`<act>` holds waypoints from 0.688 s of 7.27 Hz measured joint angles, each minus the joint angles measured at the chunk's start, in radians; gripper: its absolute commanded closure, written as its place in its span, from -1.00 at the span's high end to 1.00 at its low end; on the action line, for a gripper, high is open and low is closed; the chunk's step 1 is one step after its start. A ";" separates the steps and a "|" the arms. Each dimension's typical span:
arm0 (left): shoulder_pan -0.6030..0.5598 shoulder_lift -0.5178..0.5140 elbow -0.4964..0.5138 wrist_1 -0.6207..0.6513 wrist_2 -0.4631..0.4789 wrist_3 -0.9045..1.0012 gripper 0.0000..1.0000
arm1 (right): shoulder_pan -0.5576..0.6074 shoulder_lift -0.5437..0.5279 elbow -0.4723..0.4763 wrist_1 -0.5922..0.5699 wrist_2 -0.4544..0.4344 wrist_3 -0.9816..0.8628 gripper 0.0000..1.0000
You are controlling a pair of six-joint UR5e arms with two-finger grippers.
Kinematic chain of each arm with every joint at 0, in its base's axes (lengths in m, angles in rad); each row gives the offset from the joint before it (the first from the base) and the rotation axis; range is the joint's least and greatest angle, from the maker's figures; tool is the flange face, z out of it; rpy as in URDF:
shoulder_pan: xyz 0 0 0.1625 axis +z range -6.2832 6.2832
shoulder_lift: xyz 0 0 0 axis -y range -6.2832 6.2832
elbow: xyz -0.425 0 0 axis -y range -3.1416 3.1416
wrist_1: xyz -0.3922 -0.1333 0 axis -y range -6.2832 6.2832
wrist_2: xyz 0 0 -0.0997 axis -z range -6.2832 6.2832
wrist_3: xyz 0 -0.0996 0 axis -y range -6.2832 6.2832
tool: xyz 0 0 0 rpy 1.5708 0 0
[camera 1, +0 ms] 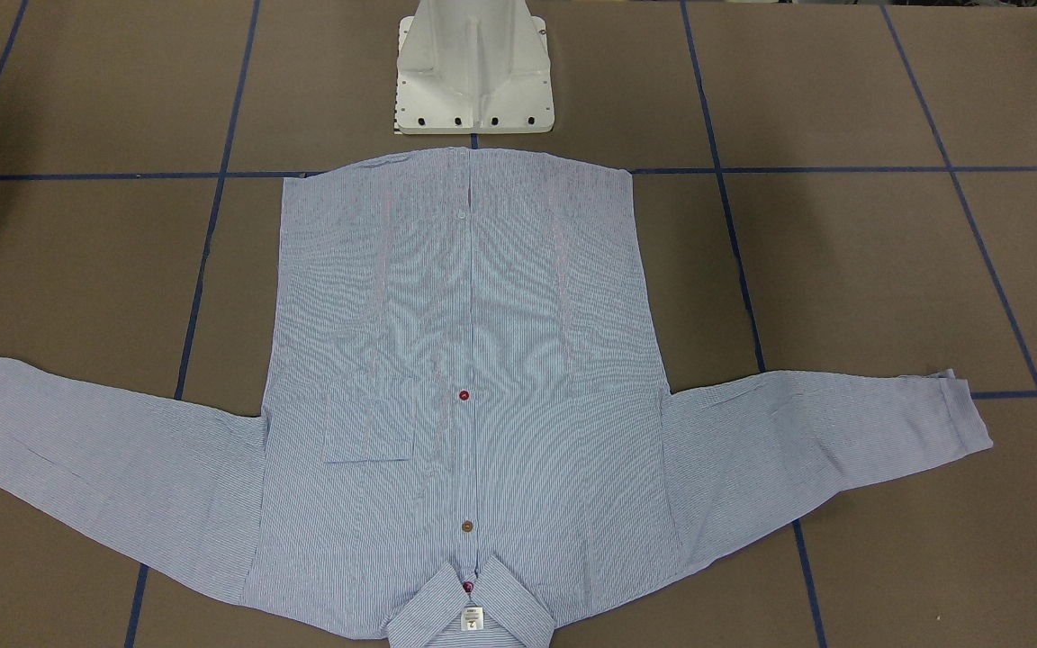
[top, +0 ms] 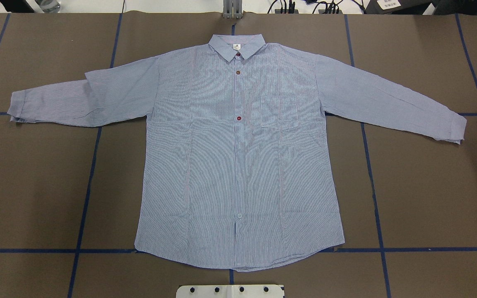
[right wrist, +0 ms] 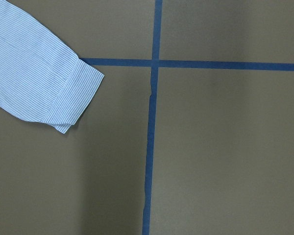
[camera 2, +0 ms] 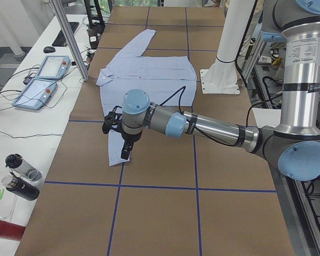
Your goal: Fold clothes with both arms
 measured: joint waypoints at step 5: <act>0.003 0.003 -0.004 -0.008 -0.001 0.003 1.00 | -0.003 -0.013 0.003 0.029 0.118 -0.002 1.00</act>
